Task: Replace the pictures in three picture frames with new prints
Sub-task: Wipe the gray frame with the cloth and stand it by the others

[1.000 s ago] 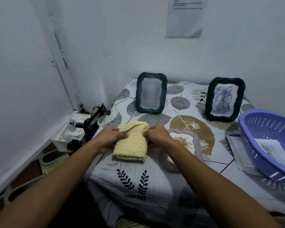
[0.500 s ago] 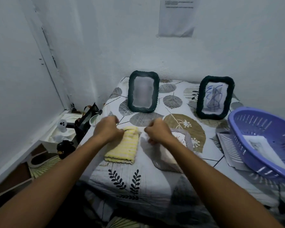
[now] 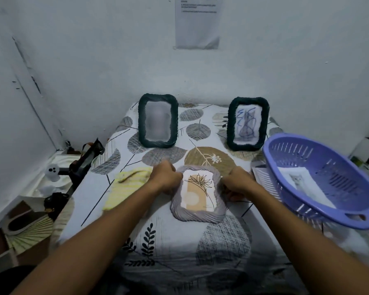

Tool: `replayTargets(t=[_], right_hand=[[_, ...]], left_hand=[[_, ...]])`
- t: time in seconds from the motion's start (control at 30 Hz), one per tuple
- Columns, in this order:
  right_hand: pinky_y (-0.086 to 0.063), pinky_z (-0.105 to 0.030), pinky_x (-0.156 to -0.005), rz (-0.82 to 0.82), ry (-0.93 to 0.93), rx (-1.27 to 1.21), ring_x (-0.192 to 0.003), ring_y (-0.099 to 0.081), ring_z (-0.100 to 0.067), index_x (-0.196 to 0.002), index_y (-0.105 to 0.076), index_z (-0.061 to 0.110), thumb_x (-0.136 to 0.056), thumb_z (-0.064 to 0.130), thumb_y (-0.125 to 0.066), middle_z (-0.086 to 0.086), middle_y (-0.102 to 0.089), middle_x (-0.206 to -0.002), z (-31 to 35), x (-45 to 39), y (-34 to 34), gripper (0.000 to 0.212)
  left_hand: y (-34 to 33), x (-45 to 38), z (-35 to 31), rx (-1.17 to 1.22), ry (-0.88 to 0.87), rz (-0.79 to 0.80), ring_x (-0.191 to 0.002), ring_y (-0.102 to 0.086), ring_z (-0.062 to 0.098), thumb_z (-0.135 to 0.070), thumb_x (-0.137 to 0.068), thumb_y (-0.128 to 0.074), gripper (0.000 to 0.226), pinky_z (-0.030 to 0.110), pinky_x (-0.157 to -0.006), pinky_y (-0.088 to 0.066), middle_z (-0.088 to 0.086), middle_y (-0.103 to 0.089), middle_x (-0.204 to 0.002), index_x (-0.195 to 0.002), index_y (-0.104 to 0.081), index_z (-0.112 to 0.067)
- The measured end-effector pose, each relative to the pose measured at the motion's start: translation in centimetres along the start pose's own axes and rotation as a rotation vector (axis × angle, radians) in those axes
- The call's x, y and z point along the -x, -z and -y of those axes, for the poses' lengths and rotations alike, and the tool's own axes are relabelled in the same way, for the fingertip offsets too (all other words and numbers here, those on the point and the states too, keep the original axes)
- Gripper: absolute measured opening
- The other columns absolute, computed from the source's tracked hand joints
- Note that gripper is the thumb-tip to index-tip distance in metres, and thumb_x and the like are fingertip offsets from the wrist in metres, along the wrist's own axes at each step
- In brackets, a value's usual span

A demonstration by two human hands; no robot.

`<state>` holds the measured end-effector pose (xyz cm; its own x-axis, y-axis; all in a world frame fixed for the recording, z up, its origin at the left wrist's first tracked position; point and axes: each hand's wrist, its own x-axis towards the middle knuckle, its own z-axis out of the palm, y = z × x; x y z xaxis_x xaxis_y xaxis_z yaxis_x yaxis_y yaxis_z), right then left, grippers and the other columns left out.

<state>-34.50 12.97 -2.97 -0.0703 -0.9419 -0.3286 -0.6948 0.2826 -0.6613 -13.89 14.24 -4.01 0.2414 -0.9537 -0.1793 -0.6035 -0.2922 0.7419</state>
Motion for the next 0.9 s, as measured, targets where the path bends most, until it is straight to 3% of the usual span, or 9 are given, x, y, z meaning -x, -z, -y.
replayTargets(t=[0.07, 0.17, 0.3, 0.43, 0.57, 0.73, 0.8, 0.9], right_hand=[[-0.046, -0.026, -0.042, 0.003, -0.006, -0.039, -0.043, -0.054, -0.022, -0.076, -0.06, 0.0, -0.087, 0.004, -0.048, -0.016, -0.06, -0.063, 0.1, -0.1, -0.4, 0.017], [-0.04, -0.024, -0.04, -0.003, 0.007, -0.043, -0.041, -0.049, -0.02, -0.074, -0.058, 0.002, -0.088, 0.004, -0.049, -0.013, -0.056, -0.062, 0.0, -0.2, -0.5, 0.017], [-0.041, -0.029, -0.048, -0.002, 0.021, -0.057, -0.054, -0.053, -0.023, -0.078, -0.06, -0.001, -0.087, 0.006, -0.056, -0.013, -0.058, -0.069, -0.4, -0.6, -1.0, 0.012], [-0.046, -0.032, -0.055, -0.045, 0.026, -0.08, -0.067, -0.059, -0.027, -0.085, -0.062, -0.003, -0.085, 0.01, -0.062, -0.016, -0.062, -0.079, -0.7, -0.7, -1.5, 0.013], [-0.043, -0.031, -0.053, -0.026, 0.003, -0.182, -0.062, -0.055, -0.024, -0.073, -0.059, 0.003, -0.084, 0.005, -0.062, -0.014, -0.059, -0.073, -0.7, -0.4, -1.5, 0.012], [-0.05, -0.029, -0.052, 0.098, -0.041, -0.492, -0.067, -0.062, -0.025, -0.085, -0.06, -0.003, -0.087, -0.001, -0.061, -0.015, -0.063, -0.079, -0.4, 0.6, -0.4, 0.003], [-0.054, -0.036, -0.062, 0.176, -0.067, -0.671, -0.076, -0.063, -0.031, -0.09, -0.061, -0.005, -0.087, -0.003, -0.058, -0.019, -0.065, -0.088, -0.4, 0.4, -0.2, 0.005], [-0.053, -0.038, -0.067, 0.235, -0.048, -0.825, -0.071, -0.06, -0.028, -0.081, -0.061, 0.002, -0.085, -0.007, -0.058, -0.017, -0.063, -0.077, -0.8, -0.3, 0.1, 0.01]], left_hand=[[-0.2, -0.1, 0.2, 0.172, 0.074, 0.024, -0.066, -0.061, 0.028, -0.006, -0.072, -0.058, 0.004, 0.04, -0.061, -0.055, 0.014, -0.061, -0.075, -0.074, -0.057, -0.009], [-0.5, 0.1, 0.0, 0.382, 0.143, 0.055, -0.058, -0.048, 0.023, 0.002, -0.074, -0.056, 0.014, 0.033, -0.055, -0.04, 0.012, -0.049, -0.065, -0.068, -0.05, -0.009], [-0.4, 0.4, -0.7, 0.5, 0.204, 0.073, -0.035, -0.04, 0.014, 0.002, -0.081, -0.056, 0.021, 0.018, -0.042, -0.032, 0.005, -0.042, -0.049, -0.066, -0.047, -0.009], [-0.3, 0.6, -1.0, 0.555, 0.233, 0.063, -0.054, -0.048, 0.019, -0.001, -0.084, -0.055, 0.009, 0.023, -0.048, -0.03, 0.008, -0.045, -0.059, -0.078, -0.051, -0.006], [-0.3, 0.7, -1.1, 0.589, 0.265, 0.064, -0.047, -0.036, 0.014, -0.006, -0.085, -0.054, 0.006, 0.022, -0.05, -0.029, 0.007, -0.043, -0.06, -0.078, -0.052, -0.007], [-0.2, 0.5, -0.8, 0.674, 0.281, 0.087, -0.041, -0.02, 0.011, -0.007, -0.081, -0.05, 0.014, 0.021, -0.051, -0.021, 0.002, -0.033, -0.057, -0.071, -0.045, -0.015], [-0.1, 0.6, -0.7, 0.69, 0.279, 0.093, -0.042, -0.023, 0.012, -0.008, -0.082, -0.052, 0.011, 0.021, -0.051, -0.024, 0.003, -0.037, -0.059, -0.074, -0.047, -0.014], [0.0, 0.8, -0.7, 0.715, 0.25, 0.099, -0.044, -0.038, 0.012, -0.008, -0.085, -0.053, 0.012, 0.023, -0.05, -0.035, 0.002, -0.046, -0.057, -0.074, -0.054, -0.011]])
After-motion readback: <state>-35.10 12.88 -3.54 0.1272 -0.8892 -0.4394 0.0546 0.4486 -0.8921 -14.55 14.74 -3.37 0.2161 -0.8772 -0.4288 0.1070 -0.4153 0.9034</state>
